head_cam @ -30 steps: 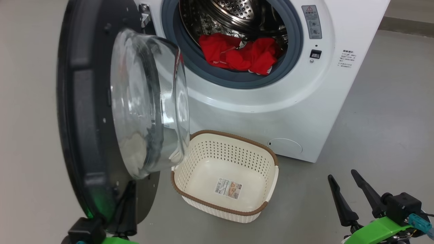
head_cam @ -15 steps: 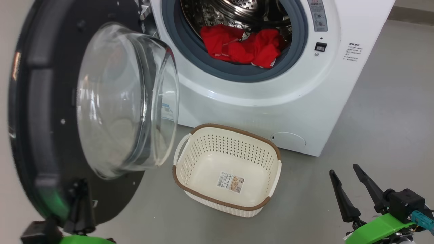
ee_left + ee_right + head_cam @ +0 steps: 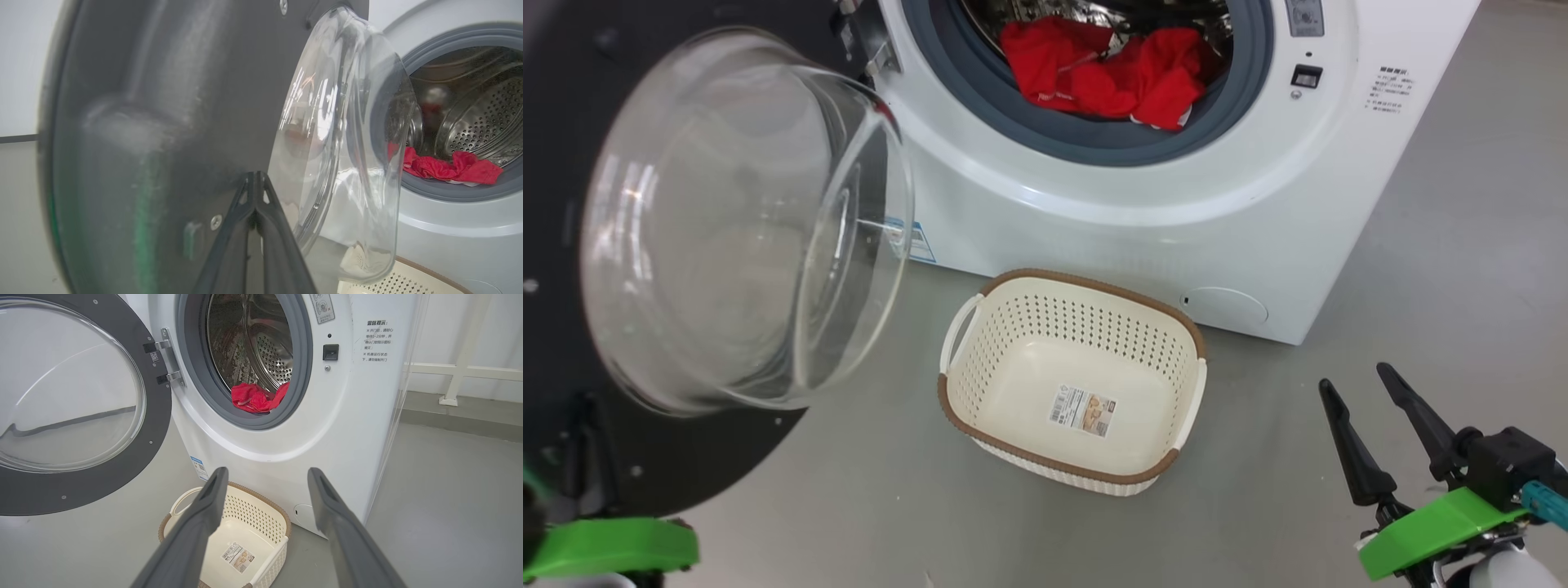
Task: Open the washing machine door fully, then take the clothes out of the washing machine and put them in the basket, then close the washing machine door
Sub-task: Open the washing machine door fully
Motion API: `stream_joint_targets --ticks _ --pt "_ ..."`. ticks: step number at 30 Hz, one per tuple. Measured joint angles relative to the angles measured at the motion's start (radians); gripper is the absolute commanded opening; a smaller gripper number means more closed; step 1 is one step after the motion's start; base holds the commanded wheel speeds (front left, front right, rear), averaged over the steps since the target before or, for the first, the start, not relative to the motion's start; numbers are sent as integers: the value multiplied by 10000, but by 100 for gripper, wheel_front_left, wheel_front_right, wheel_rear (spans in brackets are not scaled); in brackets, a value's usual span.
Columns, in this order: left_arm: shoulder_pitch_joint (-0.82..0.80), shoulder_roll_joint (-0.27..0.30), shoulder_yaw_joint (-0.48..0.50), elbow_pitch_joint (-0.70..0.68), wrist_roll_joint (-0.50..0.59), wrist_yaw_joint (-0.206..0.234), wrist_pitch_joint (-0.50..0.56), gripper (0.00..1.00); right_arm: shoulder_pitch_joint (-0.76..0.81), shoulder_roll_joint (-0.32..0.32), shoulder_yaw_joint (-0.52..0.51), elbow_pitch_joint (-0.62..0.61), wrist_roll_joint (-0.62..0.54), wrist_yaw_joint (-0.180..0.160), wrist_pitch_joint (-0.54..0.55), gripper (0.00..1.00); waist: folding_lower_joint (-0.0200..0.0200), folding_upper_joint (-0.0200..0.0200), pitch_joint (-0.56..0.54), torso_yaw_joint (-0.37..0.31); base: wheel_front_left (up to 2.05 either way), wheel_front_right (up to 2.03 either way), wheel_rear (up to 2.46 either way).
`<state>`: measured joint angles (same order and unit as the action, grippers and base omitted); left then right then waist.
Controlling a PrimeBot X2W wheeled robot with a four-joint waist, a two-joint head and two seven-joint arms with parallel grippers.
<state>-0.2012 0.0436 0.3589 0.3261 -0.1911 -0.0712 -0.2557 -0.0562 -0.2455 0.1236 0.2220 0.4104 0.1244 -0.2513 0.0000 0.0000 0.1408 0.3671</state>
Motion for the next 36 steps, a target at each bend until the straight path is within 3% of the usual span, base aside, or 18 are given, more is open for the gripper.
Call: stream_joint_targets --ticks 16,36 --pt "-1492 593 1914 1540 161 -265 -12 0 -544 -245 174 -98 -2 0 -40 100 0 0 665 -204 0 0 0" --pt "-2876 1498 3022 3463 871 -280 -23 0 -922 -320 299 -46 -71 0 -40 100 0 0 1199 -407 0 0 0"
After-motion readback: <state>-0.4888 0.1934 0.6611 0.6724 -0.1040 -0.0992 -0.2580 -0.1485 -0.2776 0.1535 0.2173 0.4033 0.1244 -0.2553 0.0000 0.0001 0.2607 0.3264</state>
